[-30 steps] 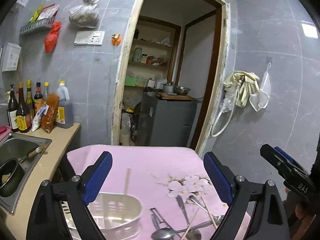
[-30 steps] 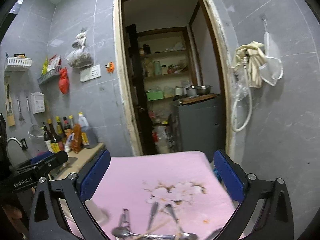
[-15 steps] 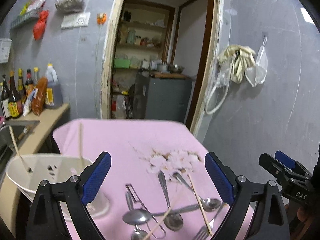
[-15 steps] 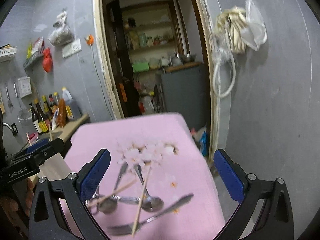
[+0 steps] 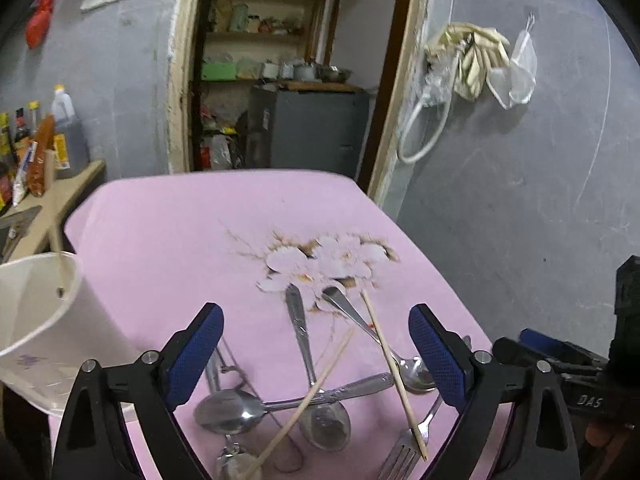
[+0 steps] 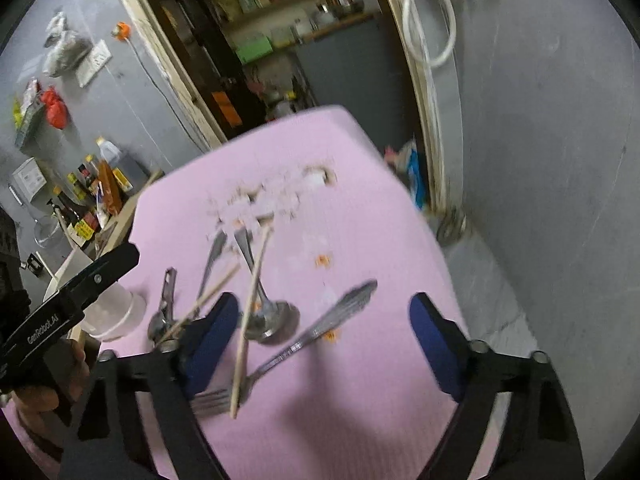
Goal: Organize utensils
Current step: 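Return the left tool to the pile and grasp another chopstick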
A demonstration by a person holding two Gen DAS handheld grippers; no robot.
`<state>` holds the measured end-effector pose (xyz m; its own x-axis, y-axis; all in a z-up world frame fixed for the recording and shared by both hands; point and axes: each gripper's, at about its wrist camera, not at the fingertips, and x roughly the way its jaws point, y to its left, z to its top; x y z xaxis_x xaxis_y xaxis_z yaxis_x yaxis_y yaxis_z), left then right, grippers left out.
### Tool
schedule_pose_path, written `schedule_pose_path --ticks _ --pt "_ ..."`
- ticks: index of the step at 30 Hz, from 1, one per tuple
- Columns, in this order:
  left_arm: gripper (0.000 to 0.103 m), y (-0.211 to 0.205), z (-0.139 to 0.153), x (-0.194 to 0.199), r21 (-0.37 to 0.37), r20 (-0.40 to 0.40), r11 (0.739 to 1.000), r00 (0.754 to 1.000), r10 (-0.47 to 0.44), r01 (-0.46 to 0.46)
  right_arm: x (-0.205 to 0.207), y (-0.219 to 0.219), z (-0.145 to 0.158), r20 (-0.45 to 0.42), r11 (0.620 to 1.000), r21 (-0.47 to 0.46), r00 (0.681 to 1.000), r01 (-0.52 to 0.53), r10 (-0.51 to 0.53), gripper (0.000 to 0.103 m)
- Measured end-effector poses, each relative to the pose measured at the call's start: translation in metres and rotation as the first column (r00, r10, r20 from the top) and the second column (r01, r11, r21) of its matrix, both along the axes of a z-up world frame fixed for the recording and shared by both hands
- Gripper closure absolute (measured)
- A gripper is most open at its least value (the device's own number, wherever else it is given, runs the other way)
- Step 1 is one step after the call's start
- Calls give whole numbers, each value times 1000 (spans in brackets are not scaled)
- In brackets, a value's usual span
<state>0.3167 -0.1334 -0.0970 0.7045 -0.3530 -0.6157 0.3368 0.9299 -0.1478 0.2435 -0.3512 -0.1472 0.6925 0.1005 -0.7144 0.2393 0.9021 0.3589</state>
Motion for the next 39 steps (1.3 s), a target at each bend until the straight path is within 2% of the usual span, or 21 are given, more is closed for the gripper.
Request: schedule_pose_path --ticks 5,7,14,16,20,25,30,36,38,39 --pt "24 -13 -18 20 2 -94 999 995 -35 35 11 -6 -24 -72 998 69 997 7 -2 39" --pt "32 -17 -26 28 7 -133 999 990 -38 39 16 -6 -33 -92 997 78 996 12 -5 45" --pt "58 -25 -48 47 29 -238 994 966 -99 109 32 -1 -38 -98 998 66 995 -9 15 47" --pt "65 -29 -51 50 34 -257 990 958 -124 138 32 -3 -36 -97 998 58 995 -17 23 53" --pt "71 -38 -59 54 47 -299 978 938 -179 202 35 -8 -35 -97 998 58 995 -14 20 64" --pt "72 -46 -70 60 85 -341 968 920 -193 234 32 -18 -35 -113 994 105 993 -20 32 77" --pt "78 -50 -69 60 130 -358 956 912 -202 262 30 -18 -48 -172 970 239 982 -31 74 81" --pt "80 -61 -68 63 201 -377 931 901 -214 305 45 -16 -56 -153 962 273 986 -29 73 85" --pt "85 -63 -68 63 229 -377 922 902 -212 313 51 -19 -60 -159 956 293 985 -15 64 91" --pt "92 -63 -67 65 237 -379 920 902 -207 311 54 -21 -63 -162 947 322 985 -5 61 91"
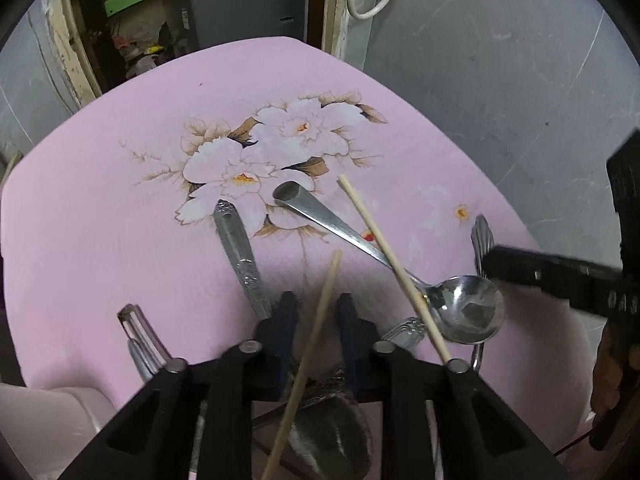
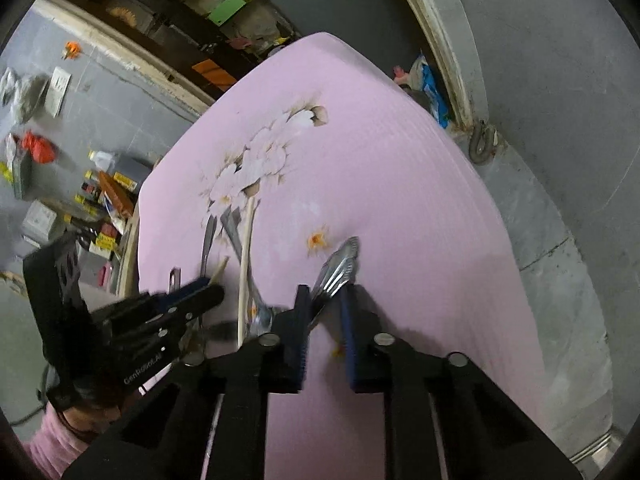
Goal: Organize utensils
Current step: 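Return the left tool to the pile and grasp another chopstick, then grasp a fork with the right tool while the left tool holds the chopstick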
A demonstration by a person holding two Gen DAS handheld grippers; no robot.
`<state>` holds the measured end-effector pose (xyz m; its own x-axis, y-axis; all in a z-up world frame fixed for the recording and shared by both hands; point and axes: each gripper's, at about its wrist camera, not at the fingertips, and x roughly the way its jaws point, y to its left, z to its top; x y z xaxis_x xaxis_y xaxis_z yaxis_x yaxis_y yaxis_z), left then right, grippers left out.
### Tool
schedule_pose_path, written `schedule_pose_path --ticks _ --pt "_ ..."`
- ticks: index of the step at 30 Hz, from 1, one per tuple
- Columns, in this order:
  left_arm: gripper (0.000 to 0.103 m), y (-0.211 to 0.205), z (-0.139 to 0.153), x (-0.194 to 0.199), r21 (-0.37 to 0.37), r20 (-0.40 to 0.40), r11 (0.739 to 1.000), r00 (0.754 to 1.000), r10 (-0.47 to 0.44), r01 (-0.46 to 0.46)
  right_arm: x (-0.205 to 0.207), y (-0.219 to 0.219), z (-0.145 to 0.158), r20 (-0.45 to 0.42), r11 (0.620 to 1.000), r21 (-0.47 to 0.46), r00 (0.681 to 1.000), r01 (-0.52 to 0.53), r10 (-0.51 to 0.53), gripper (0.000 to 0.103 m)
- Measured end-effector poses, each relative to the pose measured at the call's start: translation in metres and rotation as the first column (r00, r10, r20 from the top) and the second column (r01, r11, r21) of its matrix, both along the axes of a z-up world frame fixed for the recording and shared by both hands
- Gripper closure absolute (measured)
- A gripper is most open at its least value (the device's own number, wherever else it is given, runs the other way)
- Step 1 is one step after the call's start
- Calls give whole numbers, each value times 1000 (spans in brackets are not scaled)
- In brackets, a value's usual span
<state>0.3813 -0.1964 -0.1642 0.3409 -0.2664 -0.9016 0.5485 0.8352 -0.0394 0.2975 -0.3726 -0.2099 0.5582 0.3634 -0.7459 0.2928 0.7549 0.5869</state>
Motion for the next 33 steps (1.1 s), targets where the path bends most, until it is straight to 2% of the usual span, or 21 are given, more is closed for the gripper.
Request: schedule_pose_path --ticks 3,8,11,16,19,22,23,25,26,27,30,33 --pt "97 3 2 8 -19 -36 1000 999 13 -13 5 -2 -3 -12 999 43 1000 3 -3 91" --pt "98 10 4 17 -63 -104 998 994 25 -31 16 -4 -6 -68 994 107 997 -26 34 91" --pt "98 19 3 22 -106 -151 992 987 53 -70 22 4 -5 -89 996 77 995 -46 53 91" --pt "98 24 3 19 -130 -158 986 984 80 -101 34 14 1 -92 996 31 992 -86 89 87" --pt "98 26 3 16 -133 -154 985 984 90 -111 36 17 5 -92 995 30 990 -100 102 77" --pt "98 27 4 12 -138 -149 983 984 99 -120 38 21 8 -94 994 -2 989 -112 111 73" --pt "98 28 3 10 -138 -142 983 985 103 -123 40 25 10 -102 992 -32 988 -118 114 73" --pt "98 27 2 9 -135 -128 982 985 111 -129 40 29 13 -119 988 -101 987 -116 104 86" --pt "98 23 -1 11 -134 -125 982 985 117 -133 39 31 14 -128 984 -140 987 -112 94 89" --pt "98 24 0 9 -137 -123 980 984 126 -142 39 30 14 -125 985 -139 988 -104 87 89" --pt "98 32 2 5 -159 -133 972 979 154 -174 39 19 12 -115 994 -72 991 -83 74 95" --pt "98 38 4 2 -171 -143 964 973 182 -206 35 7 4 -94 998 53 995 -38 43 99"
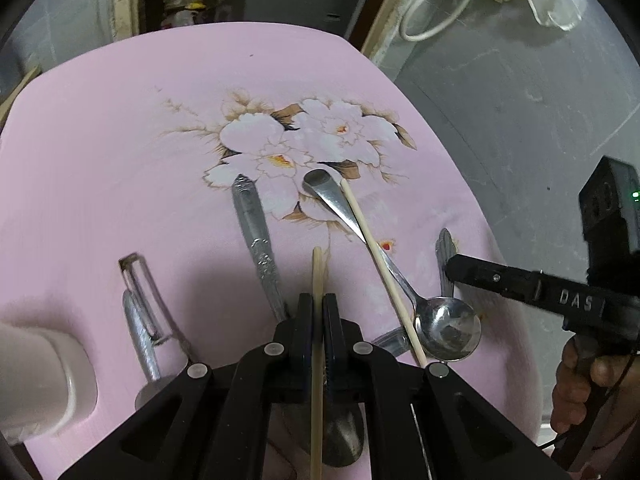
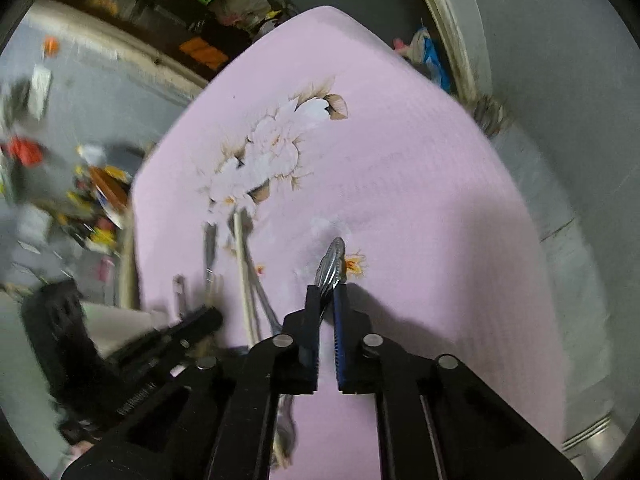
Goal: Organize utensils
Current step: 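Grasp a fork with the right tool while the left tool holds the chopstick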
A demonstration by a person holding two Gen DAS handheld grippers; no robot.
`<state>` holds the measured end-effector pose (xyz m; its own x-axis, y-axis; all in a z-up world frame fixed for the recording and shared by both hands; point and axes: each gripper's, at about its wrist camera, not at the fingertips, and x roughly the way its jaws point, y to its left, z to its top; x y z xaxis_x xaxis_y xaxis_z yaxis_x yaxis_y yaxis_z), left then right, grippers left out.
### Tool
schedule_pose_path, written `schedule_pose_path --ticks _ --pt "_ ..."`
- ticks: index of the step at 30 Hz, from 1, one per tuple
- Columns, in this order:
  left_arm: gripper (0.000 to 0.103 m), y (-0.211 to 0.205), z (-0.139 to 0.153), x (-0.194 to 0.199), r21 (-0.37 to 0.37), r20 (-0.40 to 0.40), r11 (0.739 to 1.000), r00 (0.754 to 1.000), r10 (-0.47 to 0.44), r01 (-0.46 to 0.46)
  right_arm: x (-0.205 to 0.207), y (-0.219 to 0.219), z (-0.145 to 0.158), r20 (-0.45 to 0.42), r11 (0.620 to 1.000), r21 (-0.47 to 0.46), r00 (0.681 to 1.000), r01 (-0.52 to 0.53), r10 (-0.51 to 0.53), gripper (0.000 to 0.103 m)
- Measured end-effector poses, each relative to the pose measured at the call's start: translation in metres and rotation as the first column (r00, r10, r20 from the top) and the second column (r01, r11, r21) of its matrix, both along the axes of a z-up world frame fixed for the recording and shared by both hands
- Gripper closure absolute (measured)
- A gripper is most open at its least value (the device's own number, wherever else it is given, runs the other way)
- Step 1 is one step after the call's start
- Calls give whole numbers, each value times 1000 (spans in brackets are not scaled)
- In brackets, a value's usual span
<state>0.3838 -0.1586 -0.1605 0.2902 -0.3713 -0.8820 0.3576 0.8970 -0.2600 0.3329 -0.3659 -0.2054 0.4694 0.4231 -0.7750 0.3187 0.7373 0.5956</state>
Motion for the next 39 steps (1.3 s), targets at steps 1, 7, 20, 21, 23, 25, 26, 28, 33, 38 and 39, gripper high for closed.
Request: schedule_pose_path --ticks 1,7,20,21,23,25,26,28,33,38,39 --pt "98 2 2 -1 -1 3 1000 1000 6 -6 -2 -3 -1 8 999 32 1000 13 -13 99" --pt "98 14 17 -13 -40 39 998 998 40 -38 -9 9 2 50 998 55 998 -30 27 100" --pt "98 35 2 -10 -59 -19 991 992 123 -124 12 46 -2 22 984 75 986 -164 162 99" --pt "98 36 2 -9 -60 -20 990 992 125 -126 14 51 -2 16 982 67 984 -178 178 99" --pt "98 39 1 -10 -60 -22 989 991 133 -134 16 58 -3 -9 981 28 981 -192 193 99" --pt "98 42 1 -10 -59 -27 988 990 142 -143 15 60 0 -8 981 13 981 -196 196 99" --pt "98 44 1 -10 -61 -26 987 989 146 -147 14 60 3 -9 980 -8 980 -200 200 99" --pt "98 45 1 -10 -67 -27 986 988 149 -150 10 60 10 -4 975 -52 976 -215 216 99" --pt "98 48 -1 -11 -70 -34 985 987 154 -156 3 57 16 -26 963 -128 971 -238 236 98" --pt "98 49 -3 -10 -73 -41 985 987 152 -155 8 53 10 -48 961 -137 971 -239 235 88" --pt "98 49 -3 -10 -73 -41 985 988 152 -155 9 54 9 -49 959 -149 970 -243 238 86"
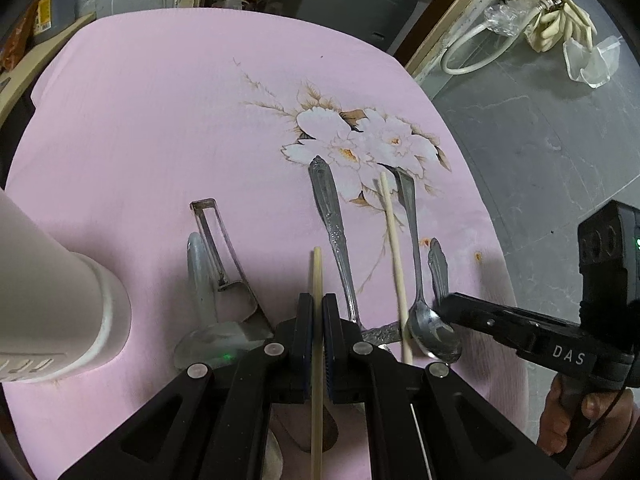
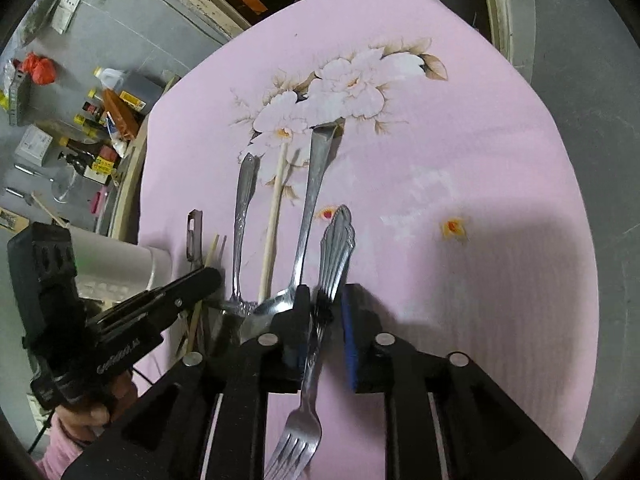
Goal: Organize utensils
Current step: 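Grasp a fork with the right tool while the left tool holds the chopstick, then drop the fork and chopstick into the white caddy with both tools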
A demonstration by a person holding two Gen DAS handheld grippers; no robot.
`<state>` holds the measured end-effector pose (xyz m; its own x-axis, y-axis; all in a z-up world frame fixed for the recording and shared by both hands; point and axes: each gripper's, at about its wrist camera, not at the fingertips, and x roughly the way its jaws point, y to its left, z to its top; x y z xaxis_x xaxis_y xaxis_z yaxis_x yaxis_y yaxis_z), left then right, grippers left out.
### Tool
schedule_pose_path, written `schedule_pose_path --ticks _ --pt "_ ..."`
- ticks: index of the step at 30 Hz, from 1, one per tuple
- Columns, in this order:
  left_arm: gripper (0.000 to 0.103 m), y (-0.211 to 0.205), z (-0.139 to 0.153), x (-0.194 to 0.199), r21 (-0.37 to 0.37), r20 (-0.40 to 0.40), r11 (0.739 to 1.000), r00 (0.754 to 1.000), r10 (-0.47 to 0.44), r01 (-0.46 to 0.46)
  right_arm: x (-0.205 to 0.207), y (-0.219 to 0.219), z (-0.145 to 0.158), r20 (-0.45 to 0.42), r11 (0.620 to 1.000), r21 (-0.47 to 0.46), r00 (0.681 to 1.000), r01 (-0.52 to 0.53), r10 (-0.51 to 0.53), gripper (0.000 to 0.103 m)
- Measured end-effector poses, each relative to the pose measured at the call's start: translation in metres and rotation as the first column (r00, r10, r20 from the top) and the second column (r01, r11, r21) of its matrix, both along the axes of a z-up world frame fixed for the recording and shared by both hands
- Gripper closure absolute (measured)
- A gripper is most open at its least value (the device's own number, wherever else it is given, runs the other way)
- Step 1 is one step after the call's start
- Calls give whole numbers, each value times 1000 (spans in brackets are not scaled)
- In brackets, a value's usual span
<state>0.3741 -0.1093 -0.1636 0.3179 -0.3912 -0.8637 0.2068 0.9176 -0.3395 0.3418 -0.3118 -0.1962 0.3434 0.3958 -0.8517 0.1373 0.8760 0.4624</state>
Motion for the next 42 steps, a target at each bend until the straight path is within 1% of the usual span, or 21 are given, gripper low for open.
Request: schedule_pose_path --ticks 1,6,8,9,10,11,13,16,17,18,22,26,29,34,36,40,41,42 --pt "98 0 1 0 -1 0 1000 1000 0 0 3 3 1 2 1000 -20 1000 -10 10 84" --pt "98 3 1 0 -7 2 1000 1000 12 -12 13 18 5 7 993 -112 999 -39 40 85" --pt "98 5 0 -1 -8 2 1000 1000 19 -19 16 24 7 17 984 -169 998 -62 66 85" --pt "98 5 0 -1 -9 1 1000 1000 22 -22 17 29 8 19 975 -209 997 -73 79 88" --pt "98 5 0 -2 -11 0 1000 1000 26 -26 17 32 10 20 966 -242 995 -86 94 89" --pt "98 6 -1 -2 -13 -2 999 1000 30 -30 19 33 11 20 964 -250 995 -90 98 89" --pt "98 6 -2 -2 -16 -3 999 999 35 -35 19 28 11 24 973 -215 996 -78 85 91" --pt "98 6 -1 -2 -19 1 999 999 35 -35 17 11 10 33 993 -104 997 -61 65 93" --pt "98 5 0 -3 -21 4 999 999 33 -33 15 5 9 36 997 -46 998 -55 57 93" --pt "98 5 2 -4 -26 11 999 999 31 -30 13 0 10 42 999 -12 998 -51 52 93" --pt "98 6 8 -6 -49 37 999 999 17 -15 3 -5 21 91 998 30 994 -55 52 93" --pt "98 4 16 -13 -69 65 998 998 -2 6 -10 -9 35 140 996 38 988 -77 71 93" --pt "98 3 24 -19 -81 80 997 997 -13 20 -22 -14 46 179 996 26 981 -83 77 93" --pt "98 2 37 -34 -88 118 995 992 -39 49 -45 -23 61 246 998 4 968 -59 56 94" --pt "98 1 43 -41 -87 133 995 990 -45 57 -52 -19 66 266 999 -2 963 -47 46 94" --pt "98 5 55 -57 -87 154 993 986 -61 75 -70 -14 80 317 999 -43 947 -29 41 94" --pt "98 6 58 -60 -85 157 993 985 -65 79 -74 -13 83 328 998 -56 944 -28 45 95" --pt "98 7 60 -63 -84 161 993 985 -69 83 -79 -11 88 341 997 -72 939 -28 51 101"
